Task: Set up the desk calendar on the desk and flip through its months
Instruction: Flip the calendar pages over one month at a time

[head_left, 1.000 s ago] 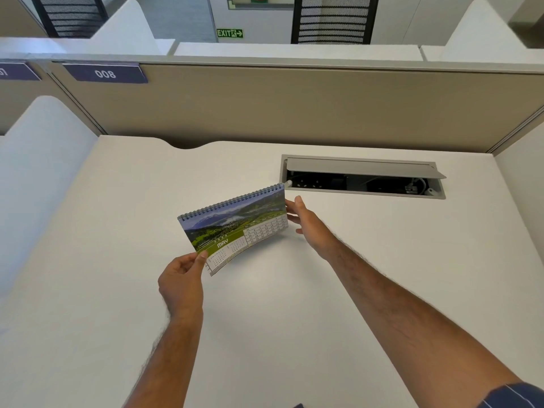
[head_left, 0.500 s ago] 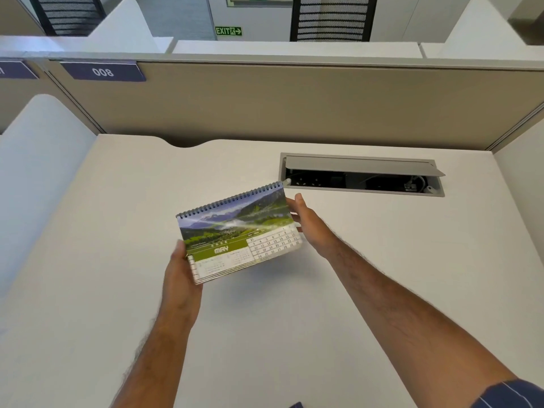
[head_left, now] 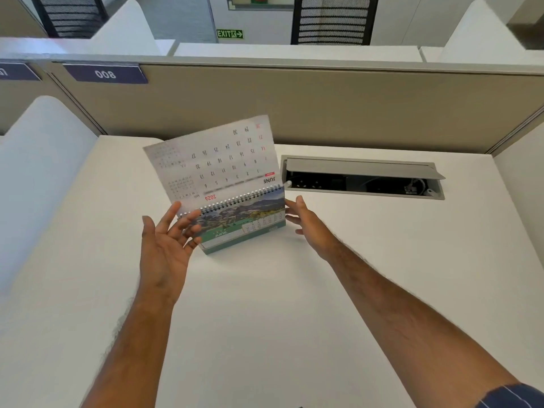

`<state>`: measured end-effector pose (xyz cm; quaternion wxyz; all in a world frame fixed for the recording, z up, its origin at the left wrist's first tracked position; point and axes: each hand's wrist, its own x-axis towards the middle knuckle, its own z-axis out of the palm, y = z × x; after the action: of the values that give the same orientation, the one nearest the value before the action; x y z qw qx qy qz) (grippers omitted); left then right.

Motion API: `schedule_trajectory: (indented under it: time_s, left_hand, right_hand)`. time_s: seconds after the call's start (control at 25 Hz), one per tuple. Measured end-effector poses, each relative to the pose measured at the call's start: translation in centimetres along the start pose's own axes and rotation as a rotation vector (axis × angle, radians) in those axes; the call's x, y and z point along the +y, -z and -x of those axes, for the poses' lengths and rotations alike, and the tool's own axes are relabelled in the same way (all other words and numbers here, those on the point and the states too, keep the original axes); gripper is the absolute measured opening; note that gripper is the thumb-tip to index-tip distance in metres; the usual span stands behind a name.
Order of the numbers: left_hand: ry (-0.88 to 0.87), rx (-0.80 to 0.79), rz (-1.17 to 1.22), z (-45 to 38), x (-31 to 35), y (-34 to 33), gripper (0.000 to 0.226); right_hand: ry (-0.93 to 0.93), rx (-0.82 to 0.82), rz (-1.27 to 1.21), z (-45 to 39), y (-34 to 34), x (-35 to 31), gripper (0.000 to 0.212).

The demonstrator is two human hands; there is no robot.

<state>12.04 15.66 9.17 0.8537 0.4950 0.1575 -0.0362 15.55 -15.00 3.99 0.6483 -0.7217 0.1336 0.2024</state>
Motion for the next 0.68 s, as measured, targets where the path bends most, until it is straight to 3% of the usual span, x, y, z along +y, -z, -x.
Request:
schedule_trajectory:
  time_s: [0.28, 0.4, 0.52, 0.68]
  left_hand:
    - [0.001, 0.001, -0.052, -0.4, -0.5, 1.5, 0.074]
    - [-0.048, 0.156, -0.101, -0.5, -2.0, 1.9, 0.048]
    - [-0.038, 0.325, -0.325, 0.1, -4.8, 2.0, 0.025]
    - [0.031, 0.215, -0.508, 1.6, -6.6, 2.4, 0.033]
  right_hand:
    - [-0.006, -0.008, 0.003, -0.3, 0.0, 0.3, 0.059]
    - [-0.006, -0.006, 0.002, -0.2, 0.0, 0.2, 0.059]
    - [-0.007, -0.003, 0.003, -0.1, 0.0, 0.2, 0.058]
    - [-0.005, -0.004, 0.013, -0.1, 0.0, 0.1, 0.058]
